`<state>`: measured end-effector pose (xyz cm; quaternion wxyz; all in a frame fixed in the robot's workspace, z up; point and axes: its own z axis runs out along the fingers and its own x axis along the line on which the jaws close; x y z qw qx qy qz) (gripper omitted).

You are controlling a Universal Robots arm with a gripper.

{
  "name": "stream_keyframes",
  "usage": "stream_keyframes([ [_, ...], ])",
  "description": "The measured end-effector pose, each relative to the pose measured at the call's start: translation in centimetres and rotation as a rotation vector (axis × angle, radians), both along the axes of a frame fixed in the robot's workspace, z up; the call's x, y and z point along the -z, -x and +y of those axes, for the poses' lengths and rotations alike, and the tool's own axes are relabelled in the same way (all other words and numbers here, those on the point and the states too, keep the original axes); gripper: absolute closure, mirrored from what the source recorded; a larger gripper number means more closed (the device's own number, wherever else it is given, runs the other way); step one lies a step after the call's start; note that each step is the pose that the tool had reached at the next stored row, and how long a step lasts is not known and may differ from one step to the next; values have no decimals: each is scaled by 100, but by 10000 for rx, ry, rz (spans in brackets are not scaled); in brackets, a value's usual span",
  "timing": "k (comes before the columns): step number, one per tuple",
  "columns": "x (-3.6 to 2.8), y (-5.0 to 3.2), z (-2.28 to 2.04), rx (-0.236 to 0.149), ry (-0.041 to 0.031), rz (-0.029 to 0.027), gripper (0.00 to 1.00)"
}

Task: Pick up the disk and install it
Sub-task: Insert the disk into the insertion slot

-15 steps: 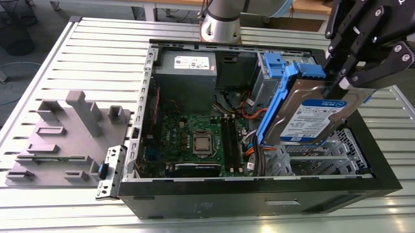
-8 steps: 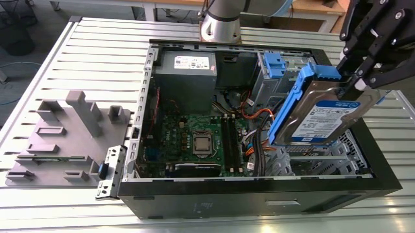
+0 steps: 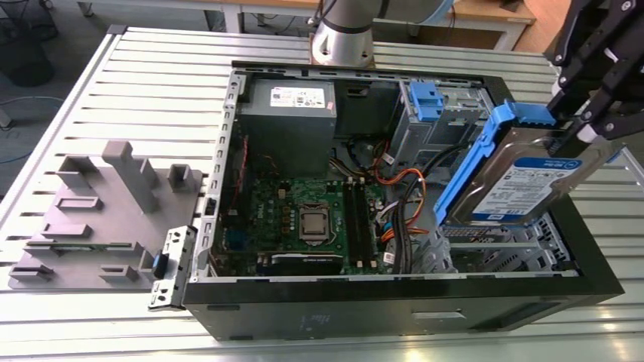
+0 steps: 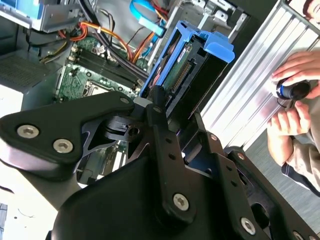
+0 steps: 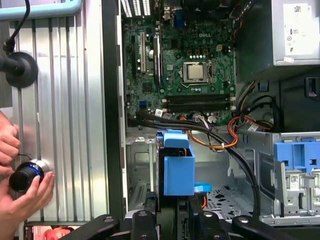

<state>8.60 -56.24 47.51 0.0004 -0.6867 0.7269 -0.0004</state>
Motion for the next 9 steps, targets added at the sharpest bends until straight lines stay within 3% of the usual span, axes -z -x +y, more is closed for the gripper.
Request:
stream_keyframes([
  [4,7,-79,0,1,-1,0,65],
  [9,32,-121,0,1,1,0,65],
])
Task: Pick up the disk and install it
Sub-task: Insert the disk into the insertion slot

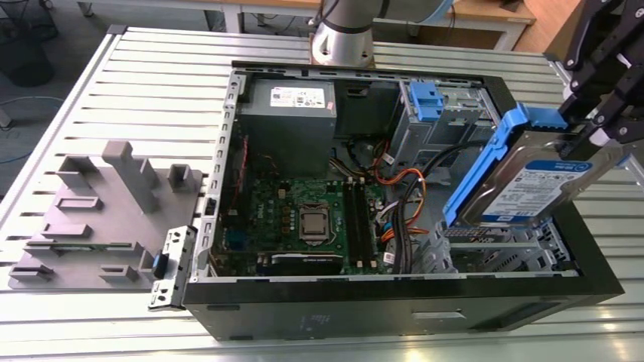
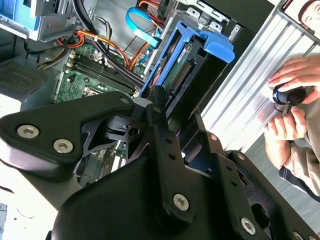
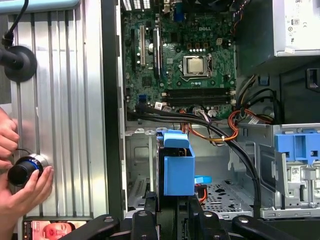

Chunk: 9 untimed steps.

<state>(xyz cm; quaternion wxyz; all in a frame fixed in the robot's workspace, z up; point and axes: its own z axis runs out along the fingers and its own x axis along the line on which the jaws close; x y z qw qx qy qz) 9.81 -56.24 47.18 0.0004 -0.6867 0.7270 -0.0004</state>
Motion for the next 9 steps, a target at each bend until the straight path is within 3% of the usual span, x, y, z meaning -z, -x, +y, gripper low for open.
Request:
stream_keyframes([
  [9,56,-37,0,1,0,0,65],
])
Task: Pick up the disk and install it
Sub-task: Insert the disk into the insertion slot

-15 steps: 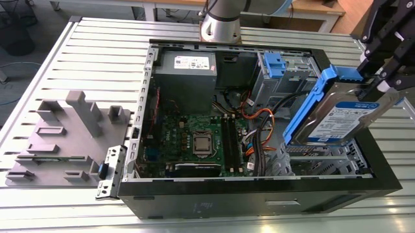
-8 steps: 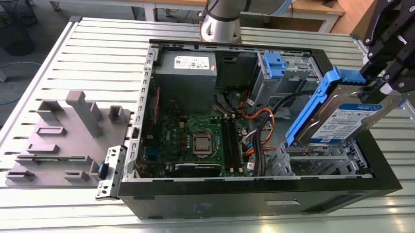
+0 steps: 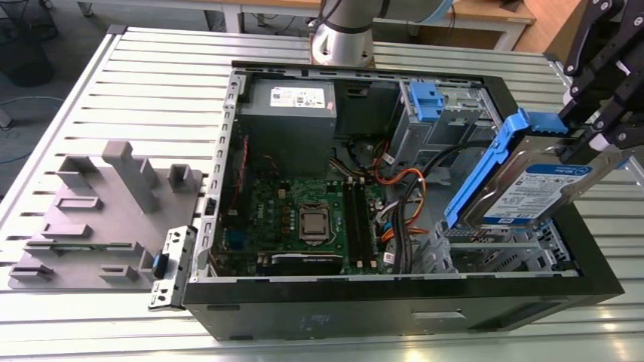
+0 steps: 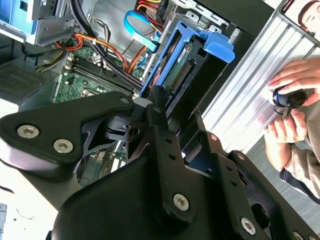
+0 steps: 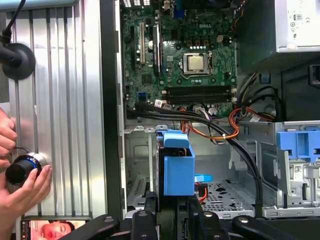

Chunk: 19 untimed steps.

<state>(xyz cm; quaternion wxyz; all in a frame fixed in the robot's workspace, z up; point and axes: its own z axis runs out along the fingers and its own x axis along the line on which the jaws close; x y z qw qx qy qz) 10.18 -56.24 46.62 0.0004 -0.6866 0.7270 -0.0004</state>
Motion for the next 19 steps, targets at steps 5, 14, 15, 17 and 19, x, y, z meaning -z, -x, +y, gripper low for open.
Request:
stream_keyframes([
  [5,3,-1,0,-1,1,0,65],
  [14,44,-3,0,-44,1,0,65],
  [15,49,-4,0,-44,1,0,65],
  [17,56,-11,0,-47,1,0,65],
  [19,64,-22,0,-44,1,0,65],
])
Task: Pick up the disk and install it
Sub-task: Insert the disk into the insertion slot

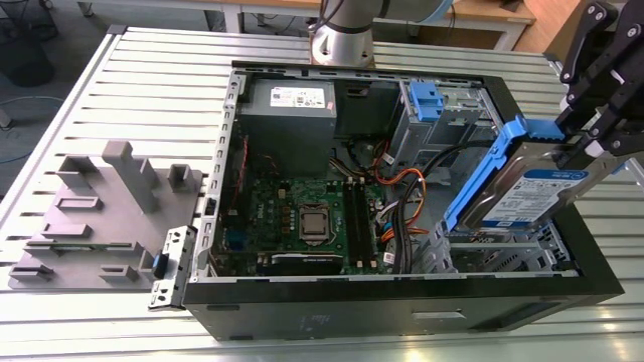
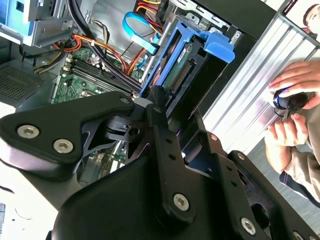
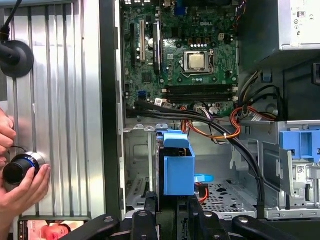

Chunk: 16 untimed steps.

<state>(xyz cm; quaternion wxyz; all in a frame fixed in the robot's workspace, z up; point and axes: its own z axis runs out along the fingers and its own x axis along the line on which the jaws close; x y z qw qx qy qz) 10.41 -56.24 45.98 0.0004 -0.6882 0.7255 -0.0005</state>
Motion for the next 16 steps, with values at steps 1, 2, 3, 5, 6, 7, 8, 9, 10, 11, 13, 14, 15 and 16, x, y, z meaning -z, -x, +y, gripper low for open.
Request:
stream_keyframes([
  [1,4,-3,0,-1,1,0,65],
  [2,12,-3,0,1,2,0,65],
  [3,20,-3,0,2,2,0,65],
  [5,33,-4,0,0,1,0,65],
  [6,34,-4,0,0,2,0,65],
  [7,36,-4,0,0,3,0,65],
  [8,40,-4,0,0,1,0,65],
  [9,45,-4,0,0,0,0,65],
  [10,52,-4,0,0,0,0,65],
  [11,60,-4,0,0,1,1,65],
  [13,74,-4,0,0,0,0,65],
  [14,77,-4,0,0,0,0,65],
  [15,79,-4,0,0,2,0,65],
  [16,81,-4,0,-2,1,0,65],
])
